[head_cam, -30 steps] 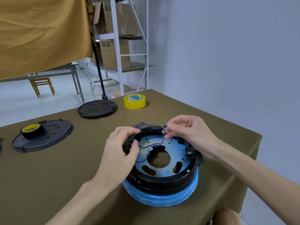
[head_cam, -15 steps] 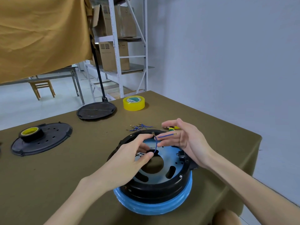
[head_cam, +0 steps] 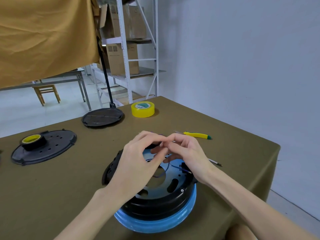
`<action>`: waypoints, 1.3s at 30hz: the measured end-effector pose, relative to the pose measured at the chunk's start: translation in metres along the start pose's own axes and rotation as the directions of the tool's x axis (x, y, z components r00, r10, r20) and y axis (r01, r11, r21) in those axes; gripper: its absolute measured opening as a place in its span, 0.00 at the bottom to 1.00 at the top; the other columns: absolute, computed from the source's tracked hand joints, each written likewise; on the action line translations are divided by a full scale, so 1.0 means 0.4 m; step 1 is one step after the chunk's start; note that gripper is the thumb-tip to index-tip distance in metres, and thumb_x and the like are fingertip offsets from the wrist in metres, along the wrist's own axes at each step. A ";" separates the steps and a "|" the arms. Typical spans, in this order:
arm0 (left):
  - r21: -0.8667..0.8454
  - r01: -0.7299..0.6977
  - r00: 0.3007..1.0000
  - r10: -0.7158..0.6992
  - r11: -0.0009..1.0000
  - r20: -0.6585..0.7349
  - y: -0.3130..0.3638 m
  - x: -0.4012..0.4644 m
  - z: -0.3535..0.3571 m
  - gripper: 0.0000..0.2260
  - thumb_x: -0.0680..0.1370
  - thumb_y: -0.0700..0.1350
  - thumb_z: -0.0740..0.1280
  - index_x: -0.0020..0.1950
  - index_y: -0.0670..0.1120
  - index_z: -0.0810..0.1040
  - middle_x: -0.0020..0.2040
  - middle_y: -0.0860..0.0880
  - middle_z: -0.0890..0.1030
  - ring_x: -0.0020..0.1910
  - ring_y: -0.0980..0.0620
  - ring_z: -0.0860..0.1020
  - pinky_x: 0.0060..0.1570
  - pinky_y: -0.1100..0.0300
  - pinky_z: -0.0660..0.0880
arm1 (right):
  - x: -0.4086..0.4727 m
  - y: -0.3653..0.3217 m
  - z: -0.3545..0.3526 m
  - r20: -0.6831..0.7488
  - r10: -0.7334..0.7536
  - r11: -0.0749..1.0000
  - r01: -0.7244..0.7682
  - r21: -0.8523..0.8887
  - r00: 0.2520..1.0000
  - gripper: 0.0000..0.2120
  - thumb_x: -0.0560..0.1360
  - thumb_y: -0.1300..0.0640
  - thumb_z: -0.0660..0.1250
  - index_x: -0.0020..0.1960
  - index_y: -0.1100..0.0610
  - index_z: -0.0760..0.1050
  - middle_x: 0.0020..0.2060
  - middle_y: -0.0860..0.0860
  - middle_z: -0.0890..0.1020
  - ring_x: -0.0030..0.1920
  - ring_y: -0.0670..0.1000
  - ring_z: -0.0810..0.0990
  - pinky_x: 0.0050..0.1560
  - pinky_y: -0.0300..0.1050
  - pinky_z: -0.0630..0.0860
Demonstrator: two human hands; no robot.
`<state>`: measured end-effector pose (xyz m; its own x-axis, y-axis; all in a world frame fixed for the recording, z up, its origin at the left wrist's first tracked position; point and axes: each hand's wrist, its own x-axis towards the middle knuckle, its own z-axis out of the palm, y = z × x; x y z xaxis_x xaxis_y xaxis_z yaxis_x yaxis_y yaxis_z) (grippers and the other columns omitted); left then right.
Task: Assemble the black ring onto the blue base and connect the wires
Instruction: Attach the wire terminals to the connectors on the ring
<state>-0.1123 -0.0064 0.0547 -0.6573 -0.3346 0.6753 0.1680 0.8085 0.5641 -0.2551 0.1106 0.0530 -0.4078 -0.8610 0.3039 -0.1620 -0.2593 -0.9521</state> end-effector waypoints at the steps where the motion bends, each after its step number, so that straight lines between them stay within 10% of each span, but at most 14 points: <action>1: -0.028 -0.003 1.000 0.003 1.000 -0.008 0.001 0.005 0.003 0.13 0.77 0.41 0.75 0.58 0.54 0.85 0.56 0.57 0.81 0.58 0.52 0.81 0.58 0.59 0.78 | 0.001 0.002 0.002 -0.016 -0.005 1.000 0.005 -0.002 1.000 0.08 0.84 0.64 0.62 0.52 0.64 0.80 0.49 0.62 0.87 0.49 0.58 0.87 0.50 0.53 0.82; 12: 0.106 -0.218 0.898 0.157 0.970 0.411 -0.008 0.000 0.034 0.11 0.78 0.50 0.75 0.60 0.56 0.84 0.57 0.64 0.82 0.59 0.67 0.76 0.66 0.69 0.64 | 0.039 0.020 -0.015 -0.354 0.173 0.847 0.045 0.530 0.919 0.16 0.84 0.64 0.54 0.46 0.65 0.77 0.42 0.63 0.84 0.44 0.59 0.85 0.47 0.49 0.84; 17: -0.024 -0.056 0.902 0.060 0.998 0.428 0.001 0.013 0.057 0.04 0.78 0.46 0.75 0.51 0.53 0.88 0.46 0.60 0.85 0.49 0.59 0.82 0.53 0.67 0.75 | 0.036 0.021 -0.033 -0.297 0.232 0.794 -0.004 0.608 0.926 0.15 0.85 0.63 0.54 0.47 0.65 0.77 0.42 0.63 0.85 0.45 0.58 0.86 0.47 0.48 0.84; 22: -0.129 0.278 0.887 -0.203 0.952 0.414 -0.023 0.012 0.005 0.05 0.79 0.46 0.74 0.47 0.56 0.88 0.45 0.55 0.83 0.41 0.53 0.84 0.45 0.57 0.82 | 0.043 0.025 -0.037 -0.305 0.141 0.910 -0.002 0.415 0.942 0.15 0.85 0.65 0.55 0.47 0.65 0.77 0.41 0.62 0.84 0.42 0.57 0.85 0.48 0.48 0.83; 28: -0.007 0.442 0.781 -0.381 0.897 0.494 -0.052 0.012 -0.027 0.06 0.79 0.46 0.74 0.45 0.53 0.89 0.43 0.55 0.85 0.35 0.53 0.83 0.36 0.61 0.81 | 0.049 0.066 -0.044 -0.425 -0.067 0.906 -0.122 -0.404 0.903 0.09 0.83 0.60 0.62 0.49 0.53 0.80 0.40 0.50 0.83 0.38 0.42 0.78 0.40 0.33 0.73; 35: 0.125 0.351 0.758 -0.361 0.928 0.543 -0.053 0.014 0.025 0.05 0.77 0.49 0.76 0.44 0.59 0.89 0.39 0.60 0.86 0.37 0.59 0.83 0.43 0.64 0.81 | 0.044 0.107 -0.049 -0.356 0.147 0.832 -0.310 -0.459 0.923 0.12 0.85 0.57 0.58 0.57 0.52 0.80 0.41 0.54 0.81 0.31 0.46 0.72 0.31 0.33 0.66; 39: 0.189 0.308 0.755 -0.360 0.933 0.548 -0.055 0.018 0.051 0.04 0.77 0.51 0.76 0.44 0.61 0.87 0.37 0.64 0.84 0.38 0.65 0.81 0.48 0.56 0.82 | 0.041 0.102 -0.039 -0.378 0.132 0.846 -0.303 -0.439 0.916 0.13 0.85 0.57 0.58 0.56 0.53 0.81 0.53 0.60 0.84 0.46 0.61 0.80 0.36 0.41 0.69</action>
<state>-0.1357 -0.0167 0.0377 -0.9592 -0.2788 0.0466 -0.1846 0.7425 0.6439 -0.2825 0.0929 0.0197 -0.7347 -0.6579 0.1656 -0.4079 0.2333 -0.8827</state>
